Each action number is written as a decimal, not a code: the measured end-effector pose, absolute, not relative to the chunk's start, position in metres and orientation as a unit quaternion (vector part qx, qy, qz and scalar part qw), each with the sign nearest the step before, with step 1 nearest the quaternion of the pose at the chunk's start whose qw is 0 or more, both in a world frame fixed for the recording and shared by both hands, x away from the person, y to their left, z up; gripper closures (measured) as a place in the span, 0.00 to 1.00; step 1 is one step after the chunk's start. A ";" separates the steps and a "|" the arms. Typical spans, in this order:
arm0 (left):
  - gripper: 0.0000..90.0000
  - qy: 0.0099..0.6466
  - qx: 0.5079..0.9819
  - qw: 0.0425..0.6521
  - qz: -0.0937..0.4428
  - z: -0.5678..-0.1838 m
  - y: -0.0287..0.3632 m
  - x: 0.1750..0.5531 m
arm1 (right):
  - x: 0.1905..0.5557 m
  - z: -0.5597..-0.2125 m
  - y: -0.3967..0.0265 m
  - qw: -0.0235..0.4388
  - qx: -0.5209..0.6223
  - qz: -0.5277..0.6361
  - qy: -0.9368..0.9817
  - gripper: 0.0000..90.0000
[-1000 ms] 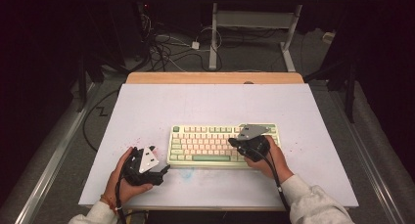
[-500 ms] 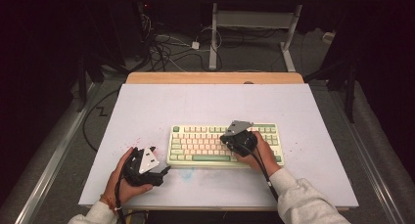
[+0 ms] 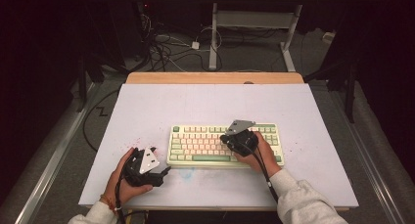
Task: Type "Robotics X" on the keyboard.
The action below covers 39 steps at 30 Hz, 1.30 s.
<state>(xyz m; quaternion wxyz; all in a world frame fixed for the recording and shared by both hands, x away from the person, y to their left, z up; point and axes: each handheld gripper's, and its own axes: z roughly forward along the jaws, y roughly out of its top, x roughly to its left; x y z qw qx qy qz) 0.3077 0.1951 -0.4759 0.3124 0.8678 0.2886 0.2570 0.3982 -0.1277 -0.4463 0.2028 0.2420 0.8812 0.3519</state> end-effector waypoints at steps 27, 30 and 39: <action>0.20 0.291 0.871 0.305 0.252 -0.477 0.195 0.308 | 0.371 -0.415 -0.153 0.262 0.242 0.432 0.828 0.38; 0.20 0.291 0.871 0.305 0.252 -0.477 0.194 0.307 | 0.367 -0.414 -0.156 0.277 0.245 0.432 0.823 0.32; 0.24 0.299 0.863 0.324 0.247 -0.474 0.196 0.306 | 0.354 -0.411 -0.168 0.295 0.245 0.437 0.814 0.27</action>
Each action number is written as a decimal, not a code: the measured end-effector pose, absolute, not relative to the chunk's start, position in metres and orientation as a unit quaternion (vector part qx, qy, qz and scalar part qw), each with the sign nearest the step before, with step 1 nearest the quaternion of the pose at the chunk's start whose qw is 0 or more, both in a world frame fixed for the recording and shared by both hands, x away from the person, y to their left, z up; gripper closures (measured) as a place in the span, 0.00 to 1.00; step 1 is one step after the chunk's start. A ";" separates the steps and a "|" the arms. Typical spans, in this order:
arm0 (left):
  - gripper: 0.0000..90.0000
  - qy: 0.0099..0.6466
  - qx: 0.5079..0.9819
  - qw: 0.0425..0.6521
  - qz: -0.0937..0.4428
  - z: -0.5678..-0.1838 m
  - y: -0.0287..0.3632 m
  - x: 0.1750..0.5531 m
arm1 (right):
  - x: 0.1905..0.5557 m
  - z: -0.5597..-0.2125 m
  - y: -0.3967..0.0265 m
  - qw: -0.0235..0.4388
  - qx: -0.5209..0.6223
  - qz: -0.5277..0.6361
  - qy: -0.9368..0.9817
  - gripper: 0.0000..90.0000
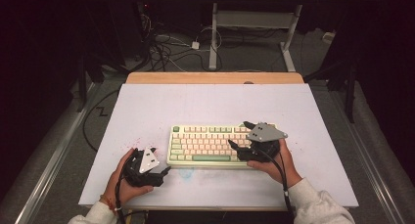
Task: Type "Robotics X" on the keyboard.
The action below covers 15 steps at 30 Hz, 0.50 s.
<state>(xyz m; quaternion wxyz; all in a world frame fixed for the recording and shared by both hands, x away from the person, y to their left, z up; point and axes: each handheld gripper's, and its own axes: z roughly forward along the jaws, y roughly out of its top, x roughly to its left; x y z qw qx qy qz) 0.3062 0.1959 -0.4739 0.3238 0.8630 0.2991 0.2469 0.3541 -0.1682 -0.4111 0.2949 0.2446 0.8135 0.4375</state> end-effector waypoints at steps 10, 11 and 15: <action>0.27 0.305 0.855 0.346 0.237 -0.470 0.197 0.305 | 0.337 -0.418 -0.193 0.310 0.250 0.431 0.810 0.27; 0.27 0.304 0.855 0.346 0.238 -0.469 0.196 0.304 | 0.335 -0.419 -0.196 0.310 0.253 0.433 0.808 0.27; 0.28 0.306 0.854 0.349 0.237 -0.468 0.196 0.304 | 0.328 -0.421 -0.208 0.314 0.257 0.436 0.804 0.27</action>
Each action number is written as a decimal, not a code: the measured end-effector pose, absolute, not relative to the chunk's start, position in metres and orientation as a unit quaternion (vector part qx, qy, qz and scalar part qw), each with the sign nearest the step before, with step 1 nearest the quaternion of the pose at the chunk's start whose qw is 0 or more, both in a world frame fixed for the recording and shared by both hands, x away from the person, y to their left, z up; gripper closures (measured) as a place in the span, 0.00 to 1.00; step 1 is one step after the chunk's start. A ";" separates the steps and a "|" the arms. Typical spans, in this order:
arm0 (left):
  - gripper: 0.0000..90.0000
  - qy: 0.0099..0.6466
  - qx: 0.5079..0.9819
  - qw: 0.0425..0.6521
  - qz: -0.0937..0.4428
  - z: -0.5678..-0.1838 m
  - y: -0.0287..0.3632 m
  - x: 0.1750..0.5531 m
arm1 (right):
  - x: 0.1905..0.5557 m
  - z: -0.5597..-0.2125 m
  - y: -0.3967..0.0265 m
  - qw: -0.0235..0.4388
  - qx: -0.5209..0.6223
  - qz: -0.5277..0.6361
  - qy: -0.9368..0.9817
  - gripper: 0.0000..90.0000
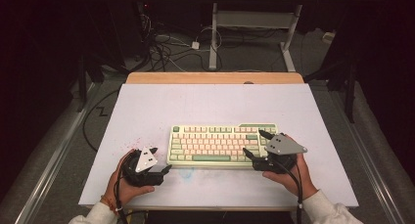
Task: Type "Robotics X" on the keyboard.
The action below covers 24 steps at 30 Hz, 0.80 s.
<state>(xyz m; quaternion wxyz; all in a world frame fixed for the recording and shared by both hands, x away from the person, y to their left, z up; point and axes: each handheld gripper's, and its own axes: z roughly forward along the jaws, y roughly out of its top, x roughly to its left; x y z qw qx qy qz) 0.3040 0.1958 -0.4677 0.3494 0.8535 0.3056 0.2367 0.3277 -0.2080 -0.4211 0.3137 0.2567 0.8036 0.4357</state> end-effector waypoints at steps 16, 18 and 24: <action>0.76 0.307 0.851 0.378 0.195 -0.457 0.196 0.308 | 0.309 -0.435 -0.236 0.307 0.276 0.422 0.807 0.27; 0.83 0.307 0.853 0.377 0.190 -0.455 0.194 0.309 | 0.306 -0.437 -0.237 0.308 0.275 0.419 0.809 0.27; 0.97 0.295 0.864 0.366 0.178 -0.452 0.185 0.312 | 0.300 -0.441 -0.240 0.310 0.274 0.408 0.814 0.27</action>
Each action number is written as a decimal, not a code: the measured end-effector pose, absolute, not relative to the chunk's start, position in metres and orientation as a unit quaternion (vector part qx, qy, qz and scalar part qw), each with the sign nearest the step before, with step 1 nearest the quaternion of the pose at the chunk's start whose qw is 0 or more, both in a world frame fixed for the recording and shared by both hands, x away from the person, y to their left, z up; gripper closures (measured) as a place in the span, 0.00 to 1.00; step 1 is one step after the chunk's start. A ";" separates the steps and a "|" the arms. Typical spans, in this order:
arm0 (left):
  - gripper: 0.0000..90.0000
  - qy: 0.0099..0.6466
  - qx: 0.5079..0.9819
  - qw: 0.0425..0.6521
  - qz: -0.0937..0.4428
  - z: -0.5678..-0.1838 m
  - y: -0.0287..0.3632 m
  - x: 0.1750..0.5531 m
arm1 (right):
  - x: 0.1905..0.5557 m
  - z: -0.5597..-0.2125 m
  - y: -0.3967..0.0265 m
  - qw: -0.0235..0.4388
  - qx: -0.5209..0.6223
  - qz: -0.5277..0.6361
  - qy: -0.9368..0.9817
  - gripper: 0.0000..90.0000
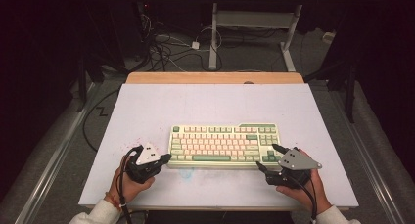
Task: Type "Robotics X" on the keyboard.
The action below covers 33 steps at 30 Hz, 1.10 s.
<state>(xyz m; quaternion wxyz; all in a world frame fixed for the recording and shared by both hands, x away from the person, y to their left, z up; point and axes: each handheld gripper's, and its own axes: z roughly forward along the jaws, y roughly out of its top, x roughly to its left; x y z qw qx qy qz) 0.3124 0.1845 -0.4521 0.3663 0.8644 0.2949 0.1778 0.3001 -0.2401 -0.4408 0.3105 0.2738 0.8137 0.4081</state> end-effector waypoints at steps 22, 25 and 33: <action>0.97 0.260 0.889 0.346 0.150 -0.444 0.132 0.341 | 0.299 -0.446 -0.238 0.308 0.270 0.402 0.819 0.27; 0.97 0.257 0.891 0.344 0.148 -0.443 0.125 0.345 | 0.299 -0.446 -0.238 0.306 0.269 0.402 0.820 0.27; 0.97 0.249 0.897 0.338 0.142 -0.443 0.109 0.354 | 0.300 -0.447 -0.238 0.306 0.267 0.398 0.822 0.27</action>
